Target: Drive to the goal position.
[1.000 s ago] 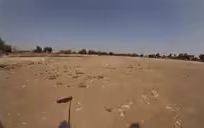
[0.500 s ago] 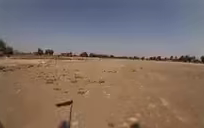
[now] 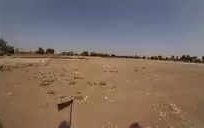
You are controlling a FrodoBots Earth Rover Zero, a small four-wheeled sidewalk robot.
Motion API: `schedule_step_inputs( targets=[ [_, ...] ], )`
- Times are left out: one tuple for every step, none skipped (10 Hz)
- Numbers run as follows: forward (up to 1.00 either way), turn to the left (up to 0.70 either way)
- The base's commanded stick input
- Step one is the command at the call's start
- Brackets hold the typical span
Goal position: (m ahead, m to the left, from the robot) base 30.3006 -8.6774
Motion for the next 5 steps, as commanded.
schedule_step_inputs(
  targets=[
    [0.5,0.0],
    [0.5,0.0],
    [0.5,0.0],
    [0.5,0.0],
    [0.5,0.0]
  ],
)
